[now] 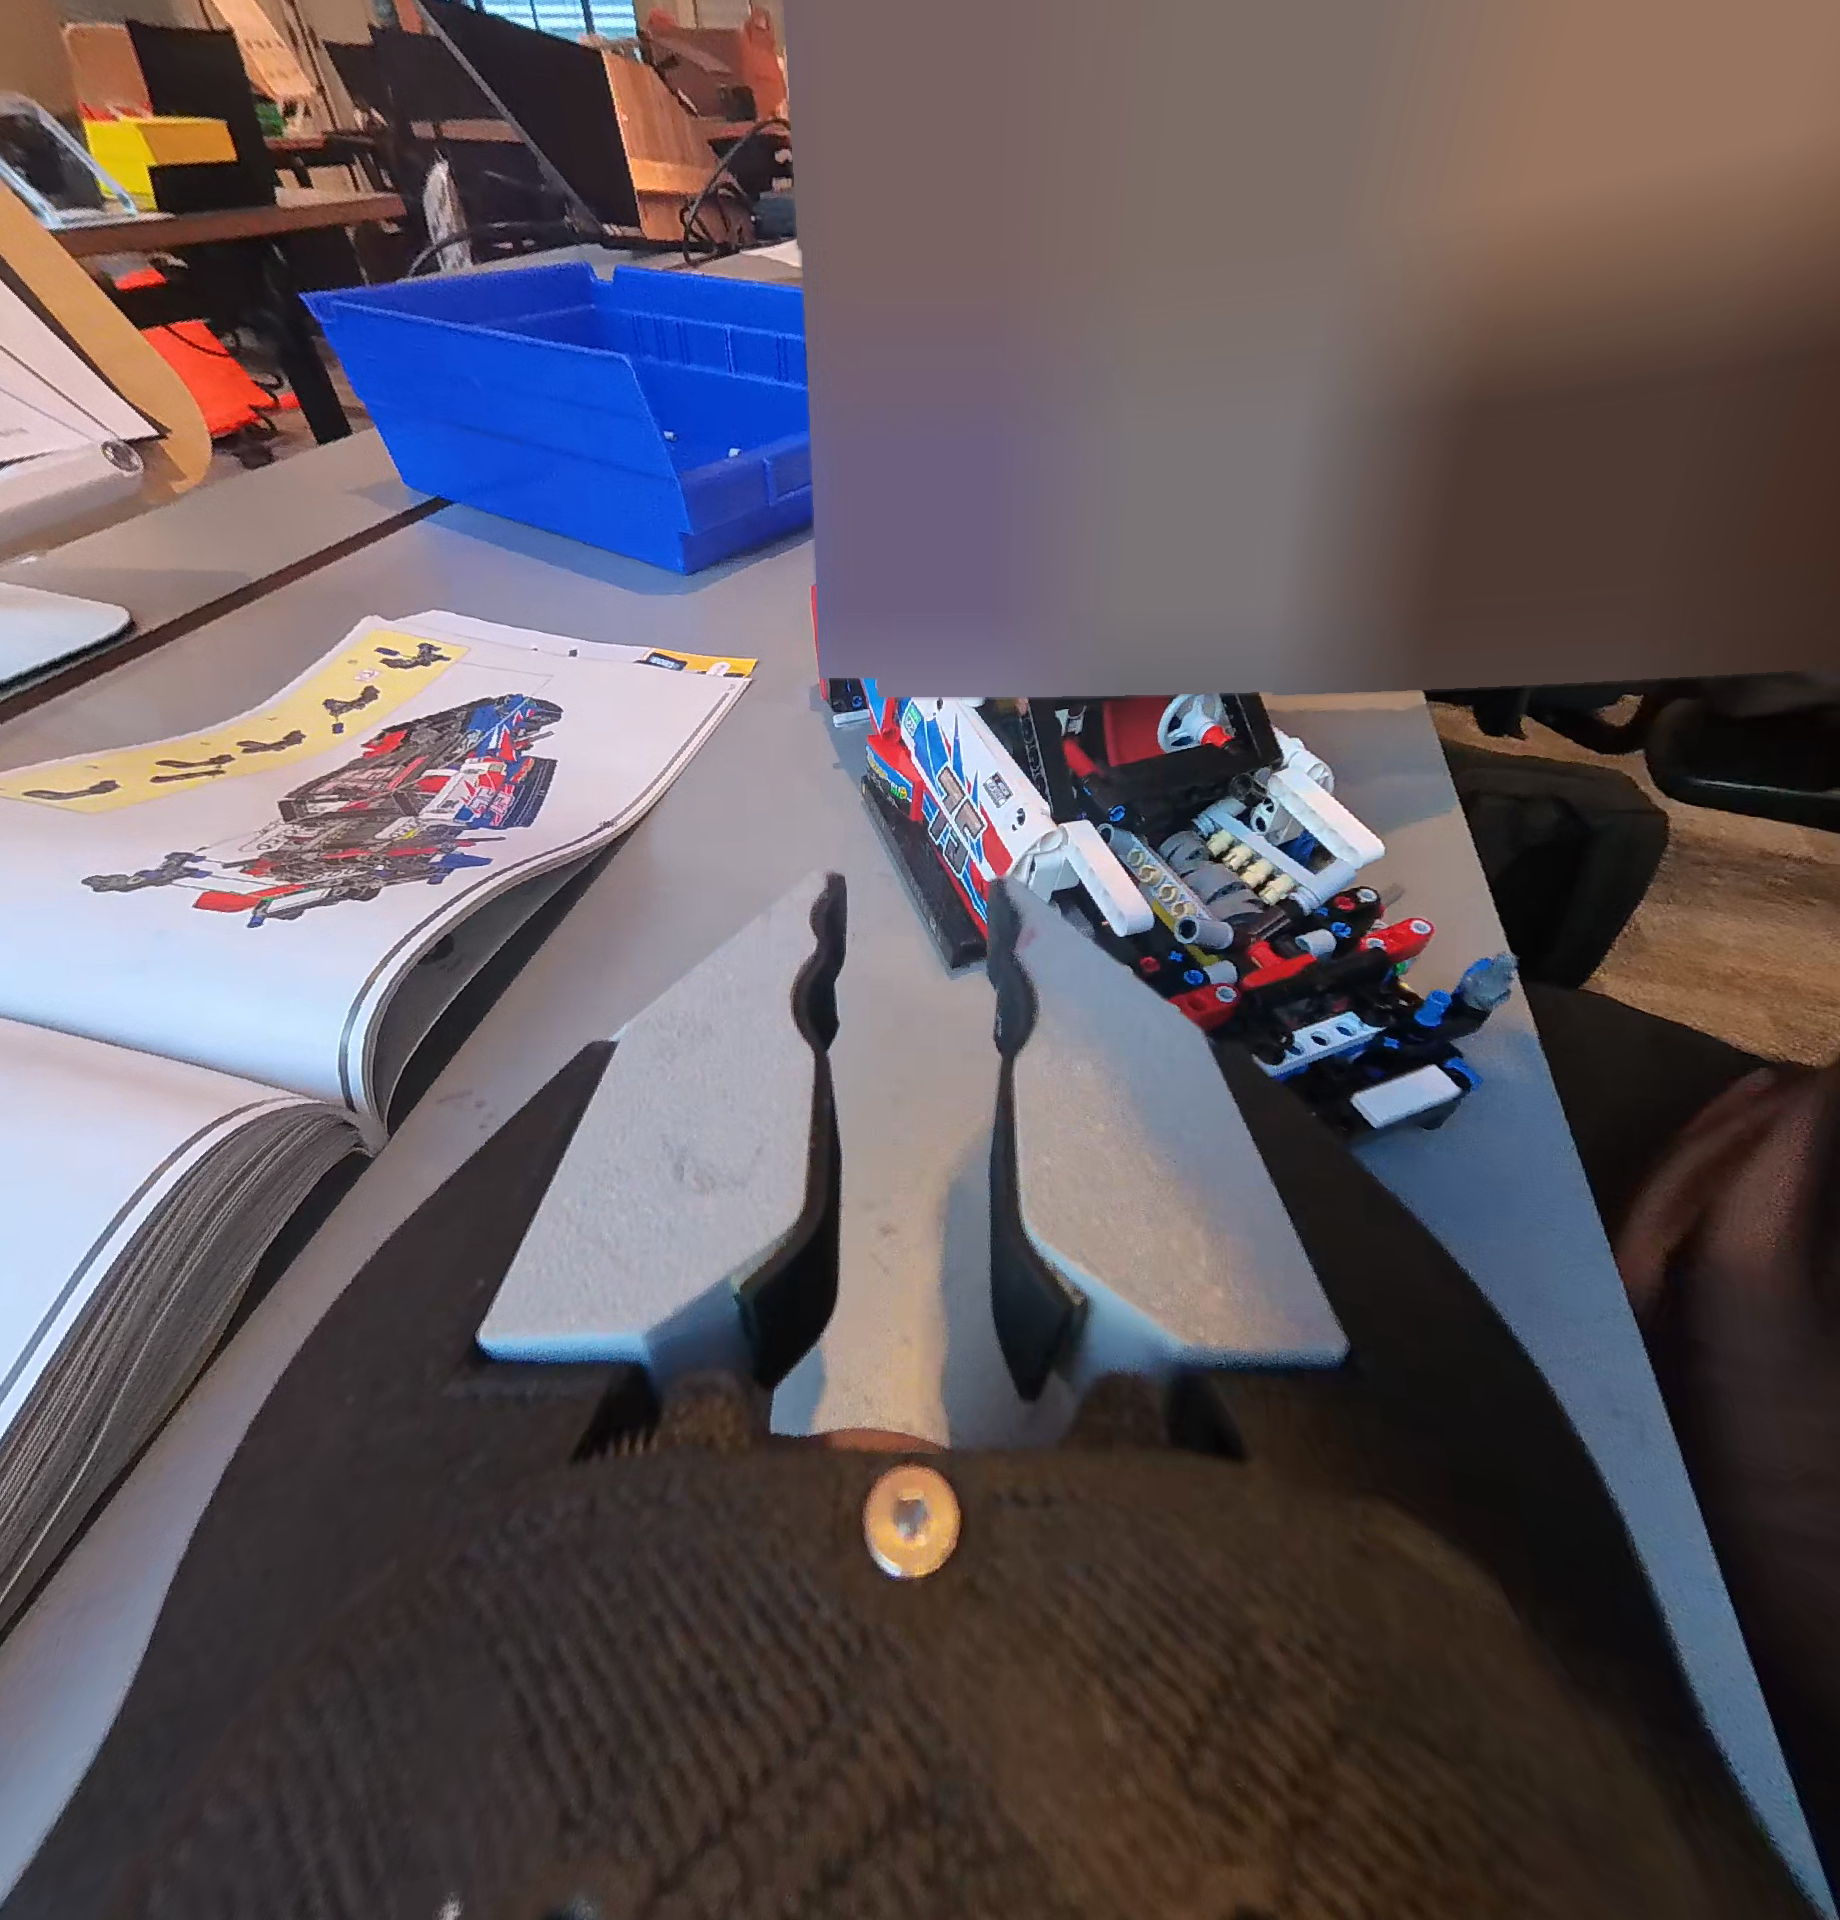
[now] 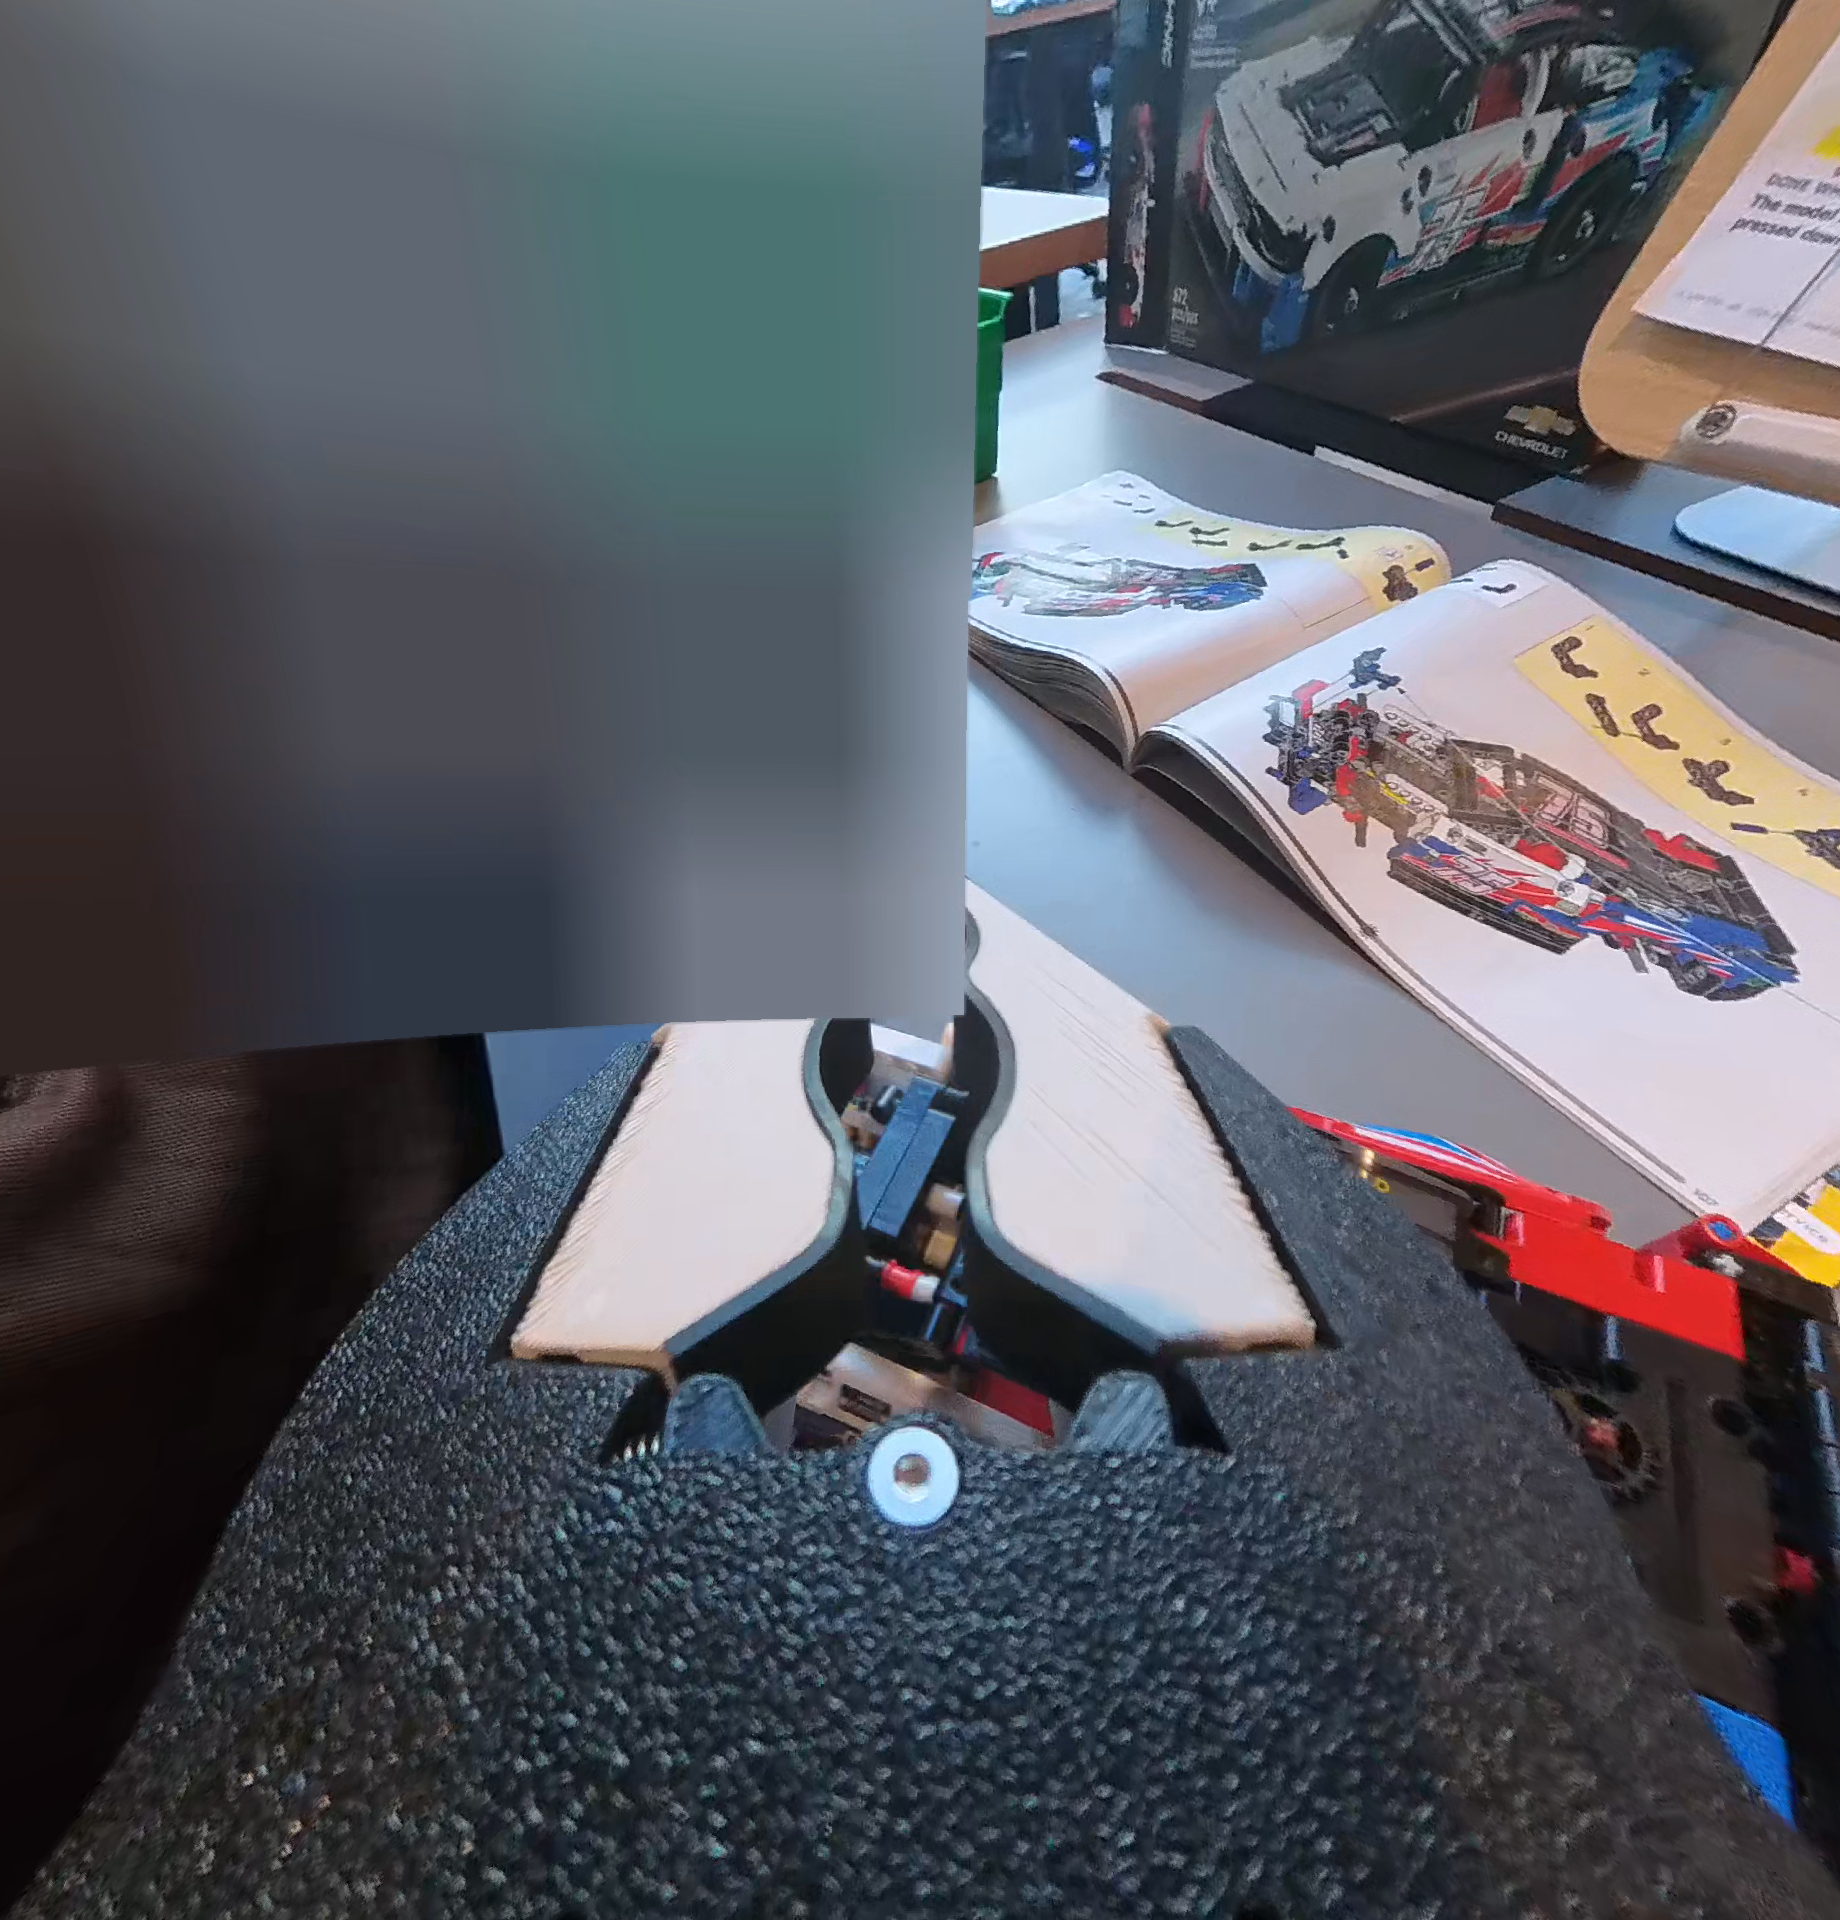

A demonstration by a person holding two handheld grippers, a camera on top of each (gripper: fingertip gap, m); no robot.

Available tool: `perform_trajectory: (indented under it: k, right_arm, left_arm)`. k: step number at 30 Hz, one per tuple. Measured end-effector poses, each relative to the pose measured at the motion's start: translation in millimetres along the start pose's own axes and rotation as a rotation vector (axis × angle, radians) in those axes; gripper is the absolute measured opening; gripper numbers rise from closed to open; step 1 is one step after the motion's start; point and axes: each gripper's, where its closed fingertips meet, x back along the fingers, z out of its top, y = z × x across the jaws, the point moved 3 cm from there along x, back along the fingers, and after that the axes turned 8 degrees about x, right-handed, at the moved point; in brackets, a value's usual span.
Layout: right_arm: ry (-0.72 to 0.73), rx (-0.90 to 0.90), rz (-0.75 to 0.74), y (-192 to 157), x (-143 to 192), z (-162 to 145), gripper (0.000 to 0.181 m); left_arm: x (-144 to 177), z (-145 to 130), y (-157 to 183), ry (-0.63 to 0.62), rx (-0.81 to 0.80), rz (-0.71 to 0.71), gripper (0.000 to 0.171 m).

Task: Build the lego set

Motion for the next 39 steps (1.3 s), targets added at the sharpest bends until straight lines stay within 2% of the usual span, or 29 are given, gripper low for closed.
perform_trajectory:
  k: [1,11,18,23,30,35,39]
  right_arm:
    - [-0.002,0.002,0.002,-2,0,1,0.007]
    - [-0.032,0.032,0.003,-18,-10,4,0.007]
    - [-0.031,0.111,0.003,-11,-20,36,0.007]
    - [-0.046,0.140,0.001,-5,-36,45,0.007]
    - [-0.103,0.111,0.036,1,-51,43,0.008]
    - [-0.128,0.133,-0.007,7,-54,34,0.007]
    - [-0.103,0.118,0.000,8,-48,33,0.007]
  left_arm:
    - [-1,0,0,-0.005,0.000,0.000,0.024]
    - [-22,9,-7,0.021,0.000,-0.019,0.021]
    - [-38,24,-20,0.116,-0.024,0.027,0.019]
    - [-53,33,-28,0.150,-0.045,0.056,0.016]
    - [-62,34,-22,0.144,-0.082,0.036,0.013]
    - [-59,34,-20,0.152,-0.067,0.007,0.010]
    - [-55,32,-39,0.126,-0.047,0.134,0.009]
